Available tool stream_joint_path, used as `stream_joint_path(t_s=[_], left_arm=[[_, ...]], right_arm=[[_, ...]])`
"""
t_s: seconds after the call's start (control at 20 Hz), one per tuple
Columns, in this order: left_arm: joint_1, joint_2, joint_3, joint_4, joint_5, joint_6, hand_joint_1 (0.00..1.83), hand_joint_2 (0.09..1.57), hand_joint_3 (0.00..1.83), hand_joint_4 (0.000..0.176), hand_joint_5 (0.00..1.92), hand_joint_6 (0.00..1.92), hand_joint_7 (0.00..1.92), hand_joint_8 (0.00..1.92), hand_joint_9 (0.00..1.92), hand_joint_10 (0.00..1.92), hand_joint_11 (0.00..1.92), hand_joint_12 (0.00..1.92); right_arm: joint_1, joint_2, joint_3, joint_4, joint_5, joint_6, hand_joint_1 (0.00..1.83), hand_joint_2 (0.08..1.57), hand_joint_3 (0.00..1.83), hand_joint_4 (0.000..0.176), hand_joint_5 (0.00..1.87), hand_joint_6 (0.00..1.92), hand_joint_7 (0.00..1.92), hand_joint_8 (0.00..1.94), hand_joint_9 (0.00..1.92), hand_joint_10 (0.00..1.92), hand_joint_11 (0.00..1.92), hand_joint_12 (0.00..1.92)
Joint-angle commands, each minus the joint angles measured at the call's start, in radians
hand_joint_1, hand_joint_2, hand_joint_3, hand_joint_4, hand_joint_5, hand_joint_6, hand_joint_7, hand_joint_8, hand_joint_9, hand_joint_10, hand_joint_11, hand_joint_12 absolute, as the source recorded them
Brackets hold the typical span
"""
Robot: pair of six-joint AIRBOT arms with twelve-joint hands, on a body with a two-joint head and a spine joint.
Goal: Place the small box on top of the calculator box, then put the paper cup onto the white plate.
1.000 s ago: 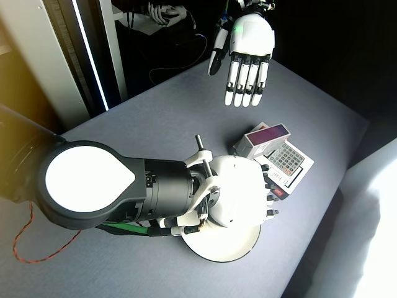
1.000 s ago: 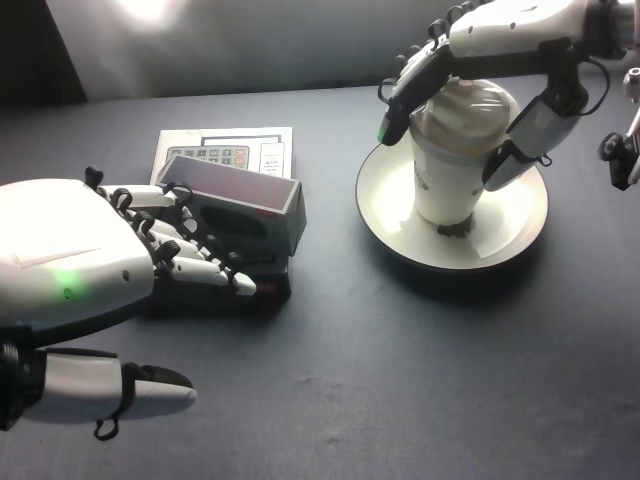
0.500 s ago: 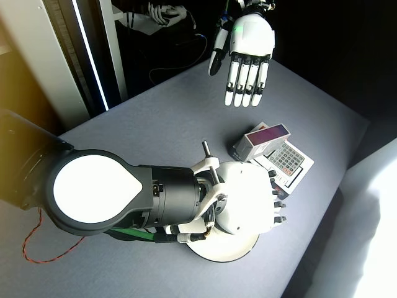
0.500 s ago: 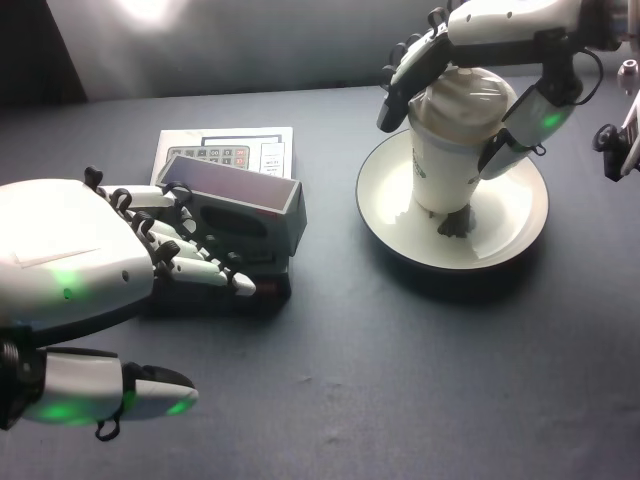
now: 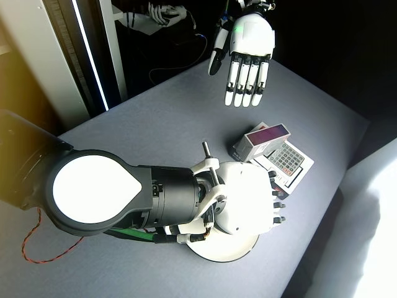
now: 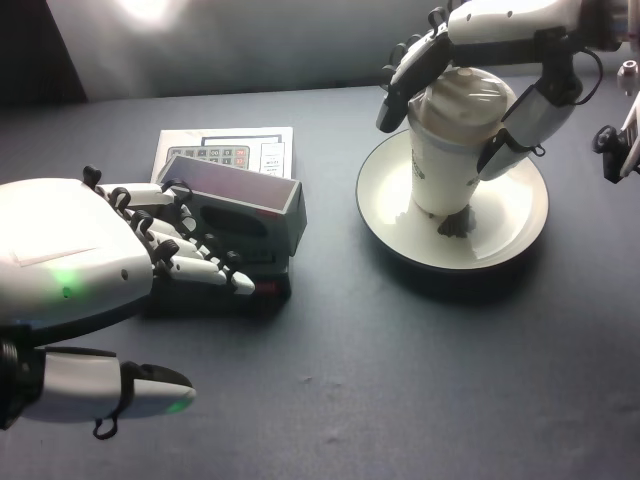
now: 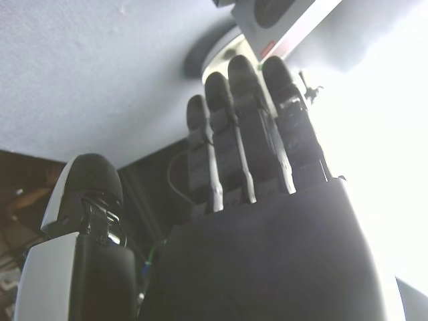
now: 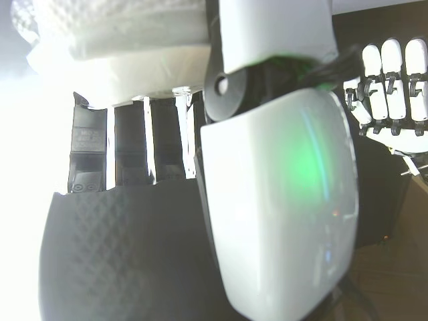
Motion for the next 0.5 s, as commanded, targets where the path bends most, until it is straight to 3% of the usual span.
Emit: stream_joint_path(t_s=[0.0, 0.05, 0.1, 0.15, 0.2, 0.3, 0.35, 0.45], left_arm=[[-0.018, 0.006, 0.005, -0.015, -0.087, -0.004, 0.32, 1.29, 0.0, 0.0, 0.44, 0.01, 0.52, 0.01, 0.53, 0.01, 0.15, 0.68], [-0.018, 0.006, 0.005, -0.015, -0.087, -0.004, 0.32, 1.29, 0.0, 0.0, 0.44, 0.01, 0.52, 0.01, 0.53, 0.01, 0.15, 0.68], [-0.018, 0.006, 0.005, -0.015, -0.087, -0.004, 0.3, 1.3, 0.0, 0.0, 0.42, 0.0, 0.5, 0.0, 0.51, 0.0, 0.13, 0.67], [-0.018, 0.006, 0.005, -0.015, -0.087, -0.004, 0.29, 1.29, 0.0, 0.0, 0.44, 0.01, 0.52, 0.01, 0.53, 0.01, 0.16, 0.68], [-0.018, 0.006, 0.005, -0.015, -0.087, -0.004, 0.3, 1.29, 0.0, 0.0, 0.45, 0.01, 0.54, 0.01, 0.55, 0.01, 0.17, 0.69], [-0.018, 0.006, 0.005, -0.013, -0.087, -0.004, 0.28, 1.29, 0.0, 0.0, 0.44, 0.01, 0.53, 0.01, 0.54, 0.01, 0.15, 0.68], [-0.018, 0.006, 0.005, -0.013, -0.087, -0.004, 0.29, 1.28, 0.0, 0.0, 0.45, 0.01, 0.54, 0.01, 0.54, 0.01, 0.15, 0.68], [-0.018, 0.006, 0.005, -0.013, -0.087, -0.004, 0.29, 1.28, 0.0, 0.0, 0.45, 0.01, 0.54, 0.01, 0.54, 0.01, 0.14, 0.68]], right_arm=[[0.013, 0.014, 0.007, 0.059, 0.024, 0.007, 1.36, 1.22, 0.0, 0.0, 0.73, 1.38, 0.81, 1.24, 0.62, 1.47, 0.49, 1.53], [0.013, 0.014, 0.007, 0.059, 0.024, 0.008, 1.18, 1.28, 0.0, 0.0, 0.67, 1.5, 0.71, 1.37, 0.51, 1.03, 0.37, 1.45], [0.013, 0.014, 0.007, 0.059, 0.026, 0.008, 1.11, 1.28, 0.0, 0.0, 0.67, 1.43, 0.64, 0.79, 0.53, 0.81, 0.32, 1.39], [0.013, 0.014, 0.007, 0.059, 0.026, 0.008, 1.27, 1.09, 0.0, 0.0, 0.59, 0.45, 0.7, 0.24, 0.57, 0.47, 0.23, 1.33], [0.014, 0.015, 0.007, 0.059, 0.027, 0.008, 1.25, 1.05, 0.0, 0.0, 0.63, 0.26, 0.71, 0.12, 0.56, 0.36, 0.17, 1.34], [0.014, 0.015, 0.007, 0.059, 0.027, 0.008, 1.23, 1.05, 0.0, 0.0, 0.62, 0.15, 0.69, 0.05, 0.54, 0.29, 0.1, 1.37], [0.014, 0.015, 0.007, 0.059, 0.027, 0.008, 1.12, 1.08, 0.0, 0.0, 0.52, 0.08, 0.55, 0.0, 0.41, 0.22, 0.0, 1.32], [0.014, 0.015, 0.007, 0.059, 0.027, 0.008, 1.09, 1.03, 0.0, 0.0, 0.51, 0.04, 0.52, 0.0, 0.4, 0.17, 0.0, 1.3]])
